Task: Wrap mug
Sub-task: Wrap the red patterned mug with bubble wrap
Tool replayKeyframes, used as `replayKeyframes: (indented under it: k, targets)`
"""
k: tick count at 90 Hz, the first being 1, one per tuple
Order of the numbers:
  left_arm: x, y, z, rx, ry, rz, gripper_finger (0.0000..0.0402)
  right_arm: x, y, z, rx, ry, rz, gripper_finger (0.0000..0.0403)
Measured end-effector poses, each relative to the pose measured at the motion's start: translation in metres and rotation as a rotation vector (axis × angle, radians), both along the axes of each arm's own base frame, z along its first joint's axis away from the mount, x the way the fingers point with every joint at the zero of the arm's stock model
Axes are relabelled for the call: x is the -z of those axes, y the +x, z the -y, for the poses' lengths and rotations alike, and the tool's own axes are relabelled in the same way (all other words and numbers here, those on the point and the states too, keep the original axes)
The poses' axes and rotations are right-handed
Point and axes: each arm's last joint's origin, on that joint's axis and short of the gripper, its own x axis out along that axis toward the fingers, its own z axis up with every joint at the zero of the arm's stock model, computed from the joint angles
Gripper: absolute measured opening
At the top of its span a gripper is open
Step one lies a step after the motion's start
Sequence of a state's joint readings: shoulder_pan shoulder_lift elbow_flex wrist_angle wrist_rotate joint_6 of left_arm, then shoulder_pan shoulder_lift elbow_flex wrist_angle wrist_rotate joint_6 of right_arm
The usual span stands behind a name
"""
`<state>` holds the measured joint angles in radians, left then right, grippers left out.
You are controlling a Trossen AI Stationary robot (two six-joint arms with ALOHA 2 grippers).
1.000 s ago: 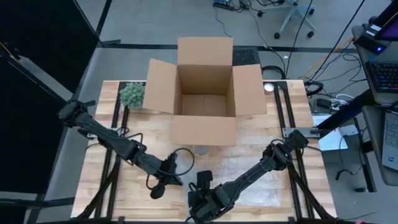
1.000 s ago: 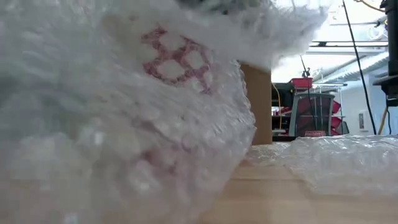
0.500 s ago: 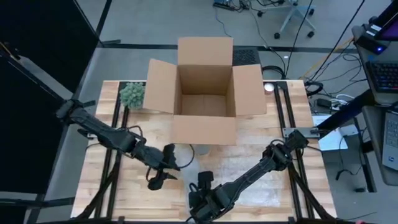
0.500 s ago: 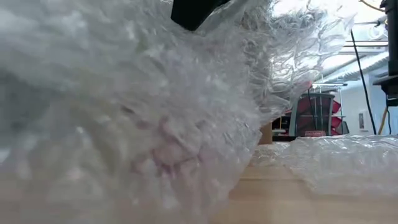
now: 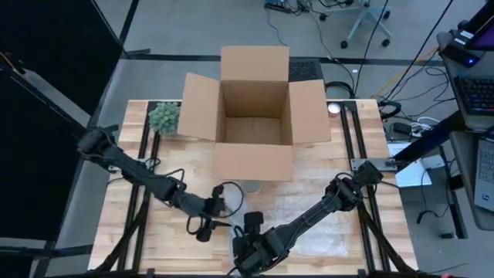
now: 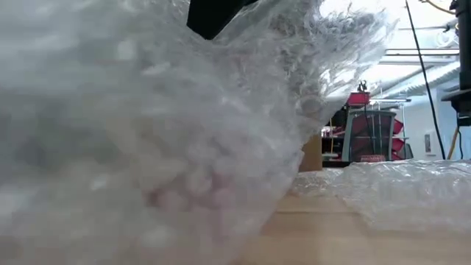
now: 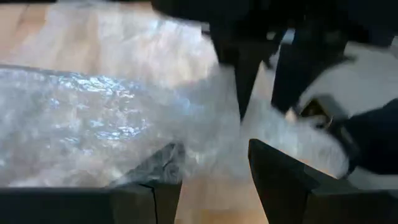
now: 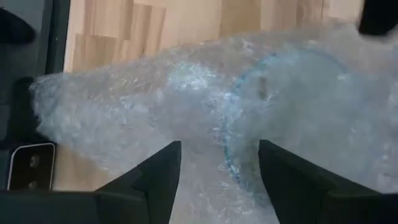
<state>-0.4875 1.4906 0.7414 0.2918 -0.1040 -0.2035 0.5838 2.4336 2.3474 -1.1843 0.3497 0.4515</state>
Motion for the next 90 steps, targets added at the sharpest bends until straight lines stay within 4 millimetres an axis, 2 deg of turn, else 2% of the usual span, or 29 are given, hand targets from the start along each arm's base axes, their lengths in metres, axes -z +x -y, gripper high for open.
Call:
replayKeyframes:
  k: [13,31,90]
  targets:
    - [0.022,0.014,0.0,-0.003,0.004,-0.038,0.0167,0.0,0.0,0.0,-0.001,0.008,-0.002,0.0196]
    - [0.039,0.029,0.0,-0.081,-0.045,-0.091,0.0167,0.0,0.002,0.002,0.002,0.012,0.001,0.0196]
    - [0.029,0.035,0.005,-0.08,-0.036,-0.071,0.0167,-0.001,0.007,0.005,0.019,0.034,0.023,0.0196]
